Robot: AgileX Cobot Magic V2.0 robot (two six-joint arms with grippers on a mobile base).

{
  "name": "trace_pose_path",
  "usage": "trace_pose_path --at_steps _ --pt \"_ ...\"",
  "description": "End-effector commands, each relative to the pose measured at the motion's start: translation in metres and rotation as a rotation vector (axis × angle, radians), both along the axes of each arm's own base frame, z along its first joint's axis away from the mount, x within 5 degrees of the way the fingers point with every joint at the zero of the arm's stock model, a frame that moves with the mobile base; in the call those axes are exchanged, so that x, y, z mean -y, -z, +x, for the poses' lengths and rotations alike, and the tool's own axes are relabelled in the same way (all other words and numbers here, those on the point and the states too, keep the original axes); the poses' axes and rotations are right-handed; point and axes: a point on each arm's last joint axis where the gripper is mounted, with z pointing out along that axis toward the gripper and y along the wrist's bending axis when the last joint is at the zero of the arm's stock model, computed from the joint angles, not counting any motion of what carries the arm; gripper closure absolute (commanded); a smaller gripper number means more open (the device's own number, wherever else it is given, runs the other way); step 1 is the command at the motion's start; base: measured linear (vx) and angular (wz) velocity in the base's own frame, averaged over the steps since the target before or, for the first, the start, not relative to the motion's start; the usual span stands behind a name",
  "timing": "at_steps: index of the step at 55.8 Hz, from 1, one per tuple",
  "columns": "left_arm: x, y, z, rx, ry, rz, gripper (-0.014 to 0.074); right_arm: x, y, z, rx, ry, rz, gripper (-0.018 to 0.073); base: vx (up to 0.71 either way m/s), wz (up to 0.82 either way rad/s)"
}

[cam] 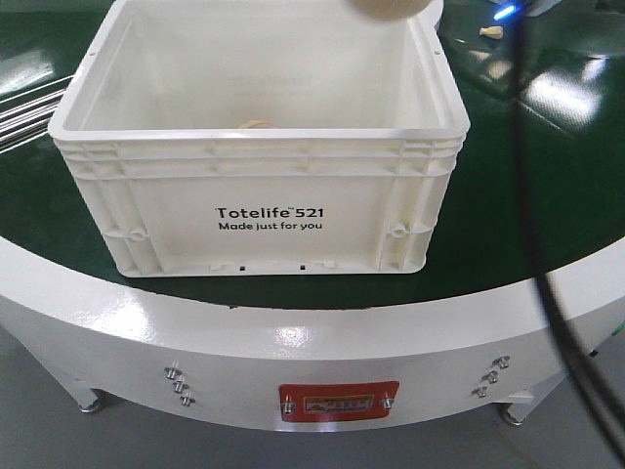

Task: Place moving items into box and shelve
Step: 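Lower the tan ball into the crate and open the right gripper, then clamp both grippers onto the crate's side rims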

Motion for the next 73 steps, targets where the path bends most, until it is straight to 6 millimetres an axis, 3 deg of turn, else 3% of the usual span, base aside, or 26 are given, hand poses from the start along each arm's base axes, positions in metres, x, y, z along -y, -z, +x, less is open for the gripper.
trace_pose_path --at_steps 1,9,21,31,40,57,73 --pt "0.000 -0.017 -0.005 0.107 -0.006 -0.040 0.0011 -0.014 -0.007 -0.001 0.108 -0.005 -0.034 0.0484 0.00 0.00" --pt "0.004 -0.006 0.012 0.065 -0.011 -0.044 0.0011 -0.024 0.008 0.012 0.050 0.059 0.005 0.0320 0.00 0.00" --pt "0.008 0.021 0.048 -0.026 -0.055 -0.038 0.0011 0.013 0.003 0.032 0.057 0.365 0.081 0.0146 0.00 0.00" --pt "0.002 0.044 0.075 -0.099 -0.167 -0.024 0.0011 0.035 0.004 0.041 0.053 0.445 0.101 0.0146 0.00 0.00" --pt "-0.004 0.068 0.102 -0.183 -0.205 -0.120 0.0011 0.036 0.021 0.059 0.036 0.460 0.083 0.0160 0.00 0.00" --pt "-0.001 0.107 0.121 -0.364 -0.177 -0.030 0.0011 0.037 0.064 0.078 -0.131 0.556 -0.038 0.0160 0.00 0.00" --pt "-0.007 0.118 0.131 -0.422 -0.220 0.083 0.0011 0.039 0.066 0.081 -0.121 0.580 -0.053 0.0160 0.00 0.00"
